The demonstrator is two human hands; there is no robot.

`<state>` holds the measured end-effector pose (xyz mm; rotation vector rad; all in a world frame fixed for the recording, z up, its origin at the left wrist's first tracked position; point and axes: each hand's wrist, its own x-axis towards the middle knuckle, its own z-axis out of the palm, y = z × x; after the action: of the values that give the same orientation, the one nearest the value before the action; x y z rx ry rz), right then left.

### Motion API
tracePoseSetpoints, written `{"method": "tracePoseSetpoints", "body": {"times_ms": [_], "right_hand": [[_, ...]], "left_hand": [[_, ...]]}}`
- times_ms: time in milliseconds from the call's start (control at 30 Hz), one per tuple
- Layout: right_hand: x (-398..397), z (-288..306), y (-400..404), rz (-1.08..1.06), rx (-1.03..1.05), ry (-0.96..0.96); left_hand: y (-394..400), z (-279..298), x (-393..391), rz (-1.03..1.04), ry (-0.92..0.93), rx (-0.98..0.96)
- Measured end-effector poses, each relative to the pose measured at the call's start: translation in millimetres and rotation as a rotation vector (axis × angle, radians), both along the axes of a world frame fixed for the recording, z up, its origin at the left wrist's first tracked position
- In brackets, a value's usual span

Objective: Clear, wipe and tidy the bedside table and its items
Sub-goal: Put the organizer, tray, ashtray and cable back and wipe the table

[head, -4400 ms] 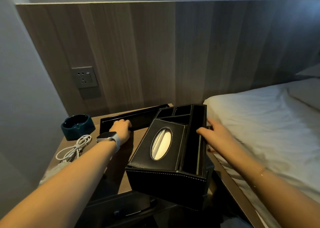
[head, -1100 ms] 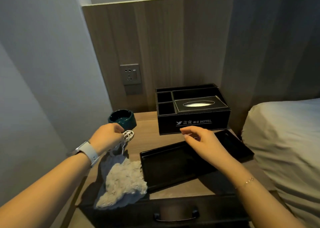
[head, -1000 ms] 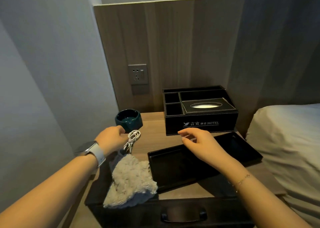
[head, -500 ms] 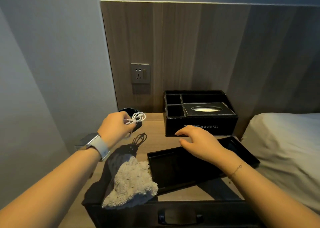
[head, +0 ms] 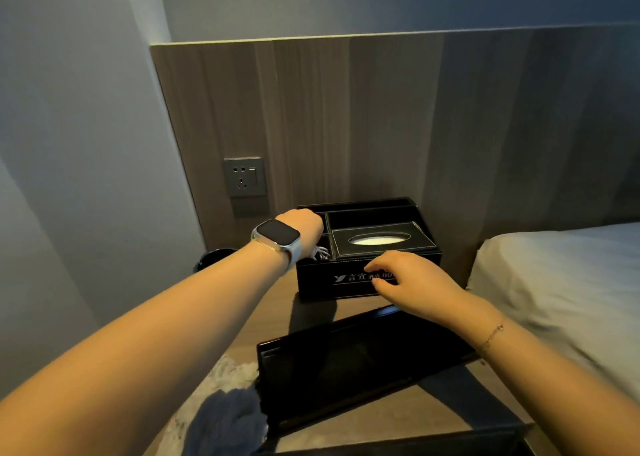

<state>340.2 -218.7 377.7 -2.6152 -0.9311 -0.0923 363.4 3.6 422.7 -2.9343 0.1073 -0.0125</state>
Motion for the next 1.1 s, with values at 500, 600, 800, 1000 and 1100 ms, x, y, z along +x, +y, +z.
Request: {"method": "tracePoseSetpoints", "body": {"times_ms": [500,600,800,1000,1100], "right_hand": [[-56,-33,7,0.350,-0.218,0.073],[-73,-42,3,0.379,-0.244,0.063],[-82,-70,-11,0.384,-0.288,-0.206],[-90,-71,-4,0.339,-0.219,-0.285],[-91,-48,-1,0.251,-0.106,-0.176]], "left_hand": [[139,-76,-60,0.431,-0.098,-0.421],[152,-105,-61,0.380,-0.113,-0.448],[148,-120,-70,0.319,-0.323,-0.565],[138,-97,-131,0.315,-0.587,-0.759],[146,-83,-173,0.304,-0.592,-0.813]]}}
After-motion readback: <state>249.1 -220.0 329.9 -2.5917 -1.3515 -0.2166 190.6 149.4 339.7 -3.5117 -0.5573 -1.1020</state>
